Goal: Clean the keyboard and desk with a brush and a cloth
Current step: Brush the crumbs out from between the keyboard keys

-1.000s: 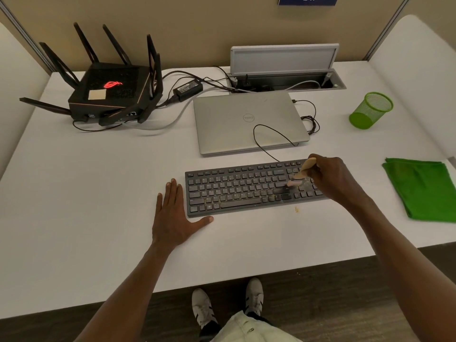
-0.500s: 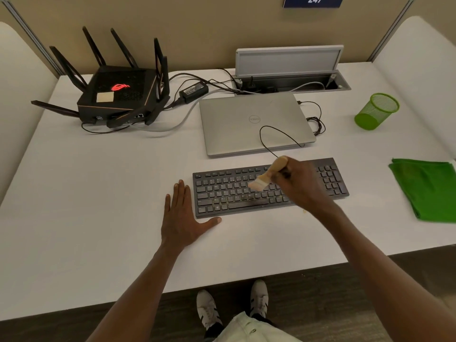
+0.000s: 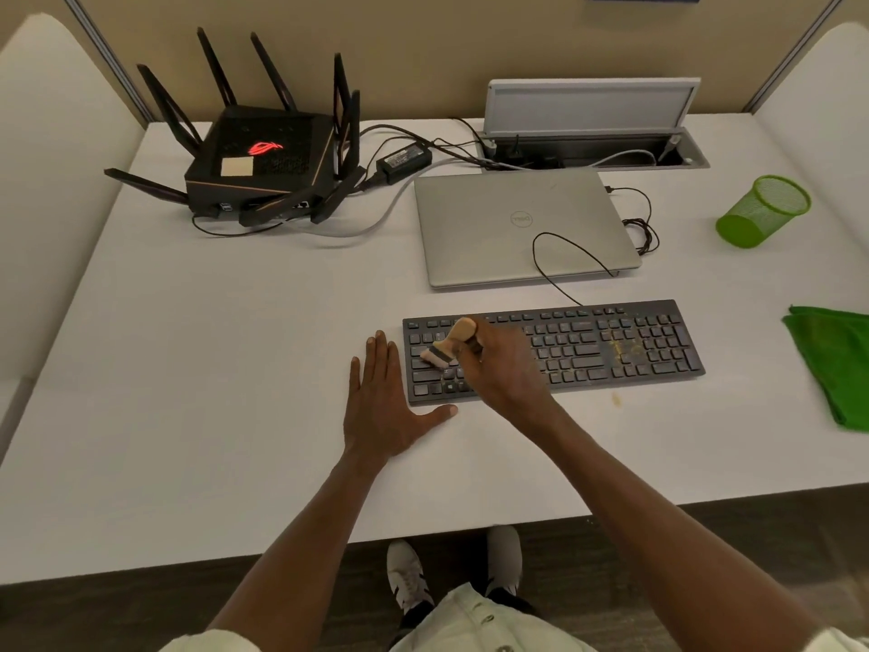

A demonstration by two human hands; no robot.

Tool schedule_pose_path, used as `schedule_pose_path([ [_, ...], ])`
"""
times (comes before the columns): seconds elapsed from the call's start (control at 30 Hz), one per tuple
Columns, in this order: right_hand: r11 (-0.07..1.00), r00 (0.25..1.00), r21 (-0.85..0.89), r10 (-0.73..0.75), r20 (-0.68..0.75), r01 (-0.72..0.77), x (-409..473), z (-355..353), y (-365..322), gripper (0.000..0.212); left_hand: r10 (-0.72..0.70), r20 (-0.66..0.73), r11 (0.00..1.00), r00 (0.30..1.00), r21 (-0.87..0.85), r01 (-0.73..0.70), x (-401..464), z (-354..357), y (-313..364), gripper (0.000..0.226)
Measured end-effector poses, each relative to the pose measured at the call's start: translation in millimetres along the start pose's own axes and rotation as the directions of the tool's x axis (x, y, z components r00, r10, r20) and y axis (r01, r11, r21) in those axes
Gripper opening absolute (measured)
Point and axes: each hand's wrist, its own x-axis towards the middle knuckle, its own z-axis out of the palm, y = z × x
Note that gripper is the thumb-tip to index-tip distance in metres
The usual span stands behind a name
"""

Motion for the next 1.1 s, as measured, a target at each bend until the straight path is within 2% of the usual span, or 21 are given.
schedule_pose_path([
  [0.37, 0.973, 0.970, -0.014, 0.227, -0.093, -0.229, -9, 4, -18, 0.018, 0.020, -0.003, 1.000, 1.000, 0.007, -0.020, 1, 2, 0, 0.139],
  [0.57, 0.968, 0.971, -0.080, 0.232, -0.060, -0.236, -18, 6, -19, 0.019, 0.016, 0.009, 1.000, 1.000, 0.019, -0.016, 2, 2, -1, 0.141],
  [0.77, 0.960, 0.955, -0.023, 0.274, -0.114, -0.278, -10, 3, -25, 0.018, 0.030, -0.011, 1.000, 0.999, 0.007, -0.030, 1, 3, -1, 0.138],
  [0.93, 0.959, 0.964, -0.098, 0.263, -0.045, -0.266, -17, 7, -19, 0.018, 0.021, 0.014, 0.999, 1.000, 0.028, -0.021, 2, 4, -2, 0.140],
  [1.1, 0.958, 0.955, -0.029, 0.281, -0.094, -0.284, -11, 1, -24, 0.020, 0.026, 0.025, 0.999, 0.999, 0.043, -0.027, 2, 3, -1, 0.141],
])
